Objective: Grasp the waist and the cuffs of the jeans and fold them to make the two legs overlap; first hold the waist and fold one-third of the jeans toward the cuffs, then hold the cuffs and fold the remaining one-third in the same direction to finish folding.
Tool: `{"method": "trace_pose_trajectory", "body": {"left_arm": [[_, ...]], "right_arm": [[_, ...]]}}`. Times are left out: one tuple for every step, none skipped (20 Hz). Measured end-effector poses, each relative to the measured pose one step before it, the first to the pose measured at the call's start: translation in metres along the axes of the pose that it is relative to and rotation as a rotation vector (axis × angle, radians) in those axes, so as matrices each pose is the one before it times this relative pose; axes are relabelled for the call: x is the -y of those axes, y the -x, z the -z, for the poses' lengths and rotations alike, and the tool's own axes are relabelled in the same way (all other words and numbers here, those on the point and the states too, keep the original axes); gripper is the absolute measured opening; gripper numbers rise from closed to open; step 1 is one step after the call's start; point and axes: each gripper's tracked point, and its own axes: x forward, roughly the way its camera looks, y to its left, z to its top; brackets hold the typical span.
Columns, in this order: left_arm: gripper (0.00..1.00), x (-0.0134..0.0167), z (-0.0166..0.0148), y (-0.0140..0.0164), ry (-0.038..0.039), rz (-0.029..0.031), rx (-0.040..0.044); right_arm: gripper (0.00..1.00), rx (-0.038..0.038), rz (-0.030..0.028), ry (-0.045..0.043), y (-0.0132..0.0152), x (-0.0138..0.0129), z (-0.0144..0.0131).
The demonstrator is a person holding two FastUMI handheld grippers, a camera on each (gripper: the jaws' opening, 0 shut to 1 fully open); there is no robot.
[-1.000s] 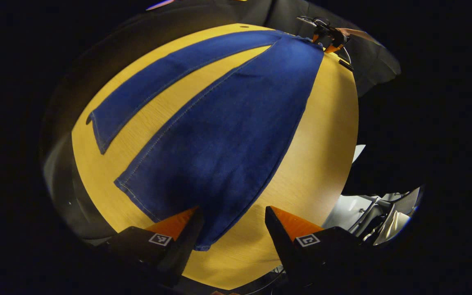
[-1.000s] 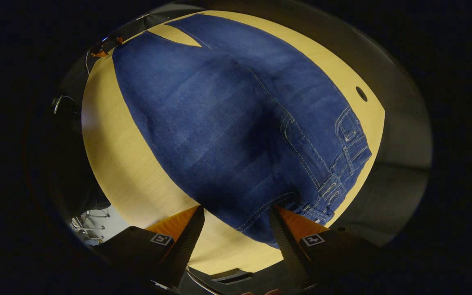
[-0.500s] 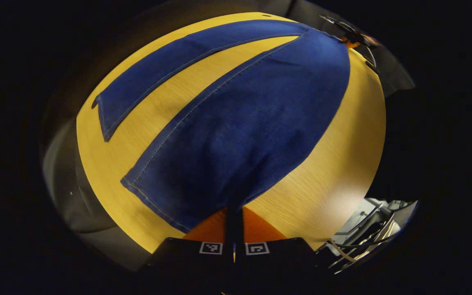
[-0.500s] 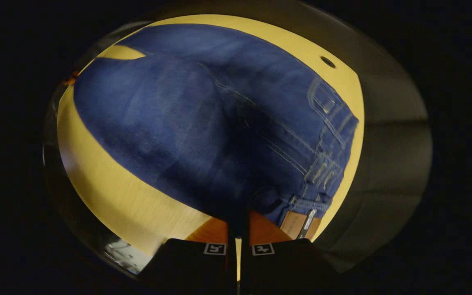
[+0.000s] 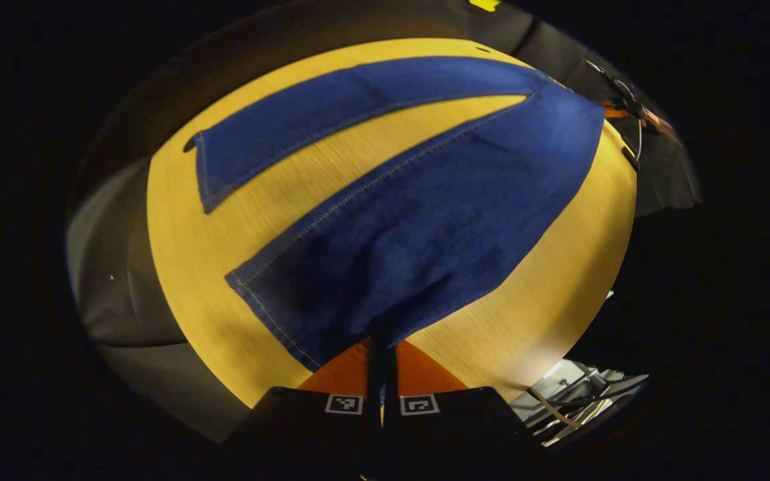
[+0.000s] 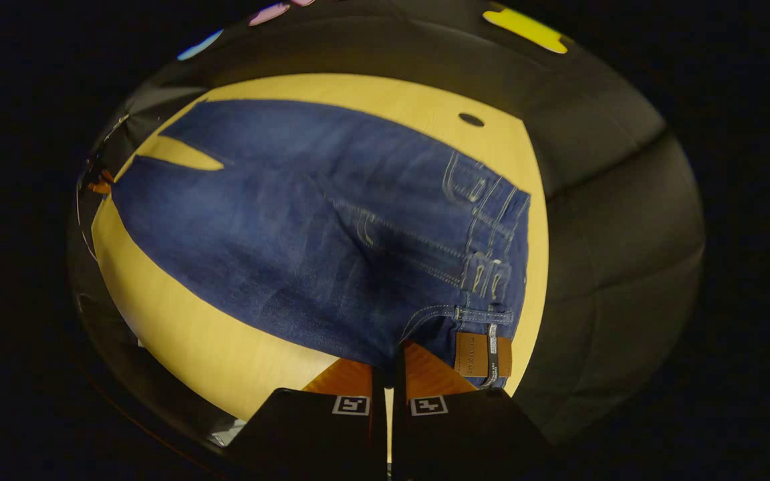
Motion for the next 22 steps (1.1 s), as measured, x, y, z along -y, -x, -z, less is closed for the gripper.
{"method": "trace_pose_trajectory", "body": {"left_arm": [[0.06,-0.00564,-0.01127,0.00735,0.03181,-0.01224,0.02359],[0.06,-0.00627,-0.01411,0.00801,0.02826,-0.01506,0.02718],[0.06,-0.00523,-0.01331,0.00818,0.02323,-0.01780,0.03668],[0.06,-0.00693,-0.01827,0.00688,0.02774,-0.01889,0.04199],[0.06,-0.01072,-0.01793,0.00665,0.03302,-0.01571,0.04369],[0.06,-0.00990,-0.01777,0.00450,0.03806,-0.01578,0.04079],[0.06,-0.01009,-0.01835,0.00087,0.03644,-0.01464,0.02947],[0.06,-0.00659,-0.02054,-0.00173,0.02733,-0.01422,0.02459],[0.06,-0.00743,-0.01736,-0.00298,0.01851,-0.01351,0.01189],[0.06,-0.00618,-0.01273,-0.00674,0.01637,-0.01023,0.00666],[0.06,-0.00593,-0.01472,-0.00704,0.01699,-0.01029,0.00621],[0.06,-0.00633,-0.01442,-0.00881,0.01697,-0.00649,0.00367],[0.06,-0.00634,-0.01437,-0.01231,0.02177,-0.00096,0.00580],[0.06,-0.00447,-0.01289,-0.01188,0.03437,0.00284,0.00079],[0.06,-0.00278,-0.01185,-0.01509,0.04588,0.00467,-0.00003],[0.06,0.00044,-0.01294,-0.01509,0.05173,0.00950,-0.00267],[0.06,0.00053,-0.00833,-0.01164,0.04602,0.00775,-0.00453],[0.06,-0.00075,-0.00775,-0.01472,0.03212,-0.00444,-0.01192],[0.06,-0.00519,-0.00824,-0.01664,0.00457,-0.01788,-0.00954],[0.06,-0.00375,-0.00545,-0.01566,-0.01614,-0.02590,-0.00845],[0.06,-0.00006,-0.00632,-0.01638,-0.02404,-0.02514,-0.00481],[0.06,-0.00186,-0.00428,-0.01371,-0.01750,-0.02668,-0.00194]], "right_arm": [[0.07,0.03295,0.00283,-0.00989,0.00765,0.00220,-0.01327],[0.07,0.03692,0.00800,-0.00908,0.00797,0.00170,-0.01180],[0.07,0.03038,0.00308,-0.00946,0.00583,0.00099,-0.01472],[0.07,0.03282,0.00682,-0.00976,0.00655,0.00243,-0.01652],[0.07,0.02614,0.00599,-0.01099,0.00360,0.00249,-0.01598],[0.07,0.02397,0.00425,-0.01554,-0.00056,0.00258,-0.01313],[0.07,0.01725,0.00345,-0.01652,-0.00279,0.00150,-0.01215],[0.07,0.01893,0.00544,-0.00824,-0.00929,0.00465,-0.01246],[0.07,0.01567,0.00771,-0.00088,-0.00031,0.00430,-0.01407],[0.07,0.00831,0.00708,-0.00342,-0.00348,0.00298,-0.01242],[0.07,0.01229,0.00871,-0.00926,-0.00504,0.00294,-0.01214],[0.07,0.00639,0.01211,-0.01408,-0.00738,0.00394,-0.00795],[0.07,0.00061,0.01605,-0.01531,-0.01011,0.00535,-0.00817],[0.07,0.00010,0.01609,-0.01458,-0.01078,0.00436,-0.00858],[0.07,-0.00018,0.01237,-0.00796,-0.01040,0.00187,-0.00581],[0.07,-0.00232,0.01284,-0.00653,-0.01530,0.00252,-0.00707],[0.07,-0.00904,0.01346,-0.00323,-0.01403,0.00060,-0.00278],[0.07,-0.01143,0.01626,0.00061,-0.01656,0.00117,-0.00247],[0.07,-0.01178,0.01423,0.00440,-0.01684,-0.00105,-0.00121],[0.07,-0.00901,0.01035,0.00295,-0.01475,-0.00201,-0.00123],[0.07,-0.01662,0.01320,0.00053,-0.01355,-0.00070,0.00124],[0.07,-0.01745,0.00625,-0.00610,-0.01265,-0.00144,-0.00029]]}}
